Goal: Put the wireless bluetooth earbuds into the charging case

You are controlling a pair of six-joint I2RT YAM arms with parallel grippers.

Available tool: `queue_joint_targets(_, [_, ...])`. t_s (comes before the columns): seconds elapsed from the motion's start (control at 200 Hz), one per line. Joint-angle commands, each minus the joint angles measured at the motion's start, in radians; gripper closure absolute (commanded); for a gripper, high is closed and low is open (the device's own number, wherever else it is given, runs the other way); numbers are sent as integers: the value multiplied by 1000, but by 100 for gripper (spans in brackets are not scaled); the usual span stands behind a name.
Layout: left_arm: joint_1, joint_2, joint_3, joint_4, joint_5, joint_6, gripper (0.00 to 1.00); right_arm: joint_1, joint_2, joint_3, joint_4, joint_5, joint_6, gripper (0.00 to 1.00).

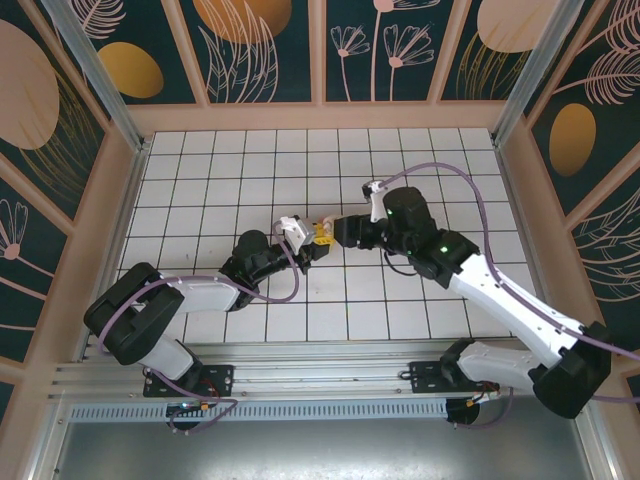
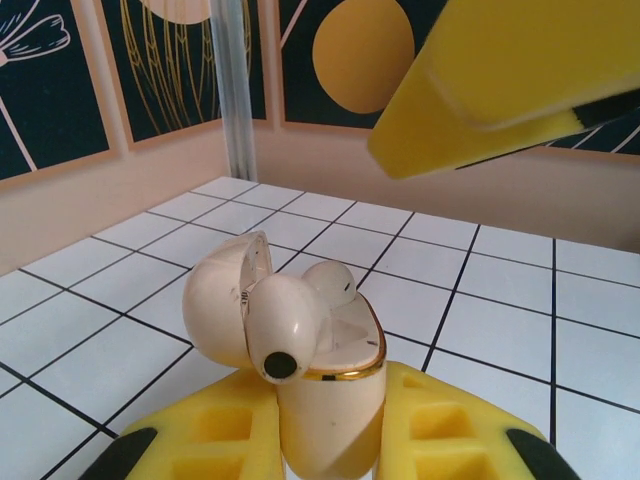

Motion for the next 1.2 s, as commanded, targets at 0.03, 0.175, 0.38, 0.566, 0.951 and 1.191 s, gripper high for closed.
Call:
queue_joint_targets(0.03, [-4,-8,-1,6,-13,24,90,28,39,68,-32,59,30,31])
queue_joint_targets(0.175, [-5,-13,-4,9,-5,25,90,52,65,86,-47,100,24,30])
queue_joint_targets(0.38, [-5,-12,-2,9,-6,22,90,71,97,96,-47,116,9,28])
queue_joint_targets(0.566, [-4,-21,-4,9,-6,25,90,72,123,100,-37,120,-3,27])
queue_joint_targets(0.951, [-4,-51,-9,-1,-3,41,90,73,168,123,-75,206,-26,26])
queue_joint_targets(1.191, [-5,-66,-16,4,-4,36,90,73,157,123,-97,230,-34,31])
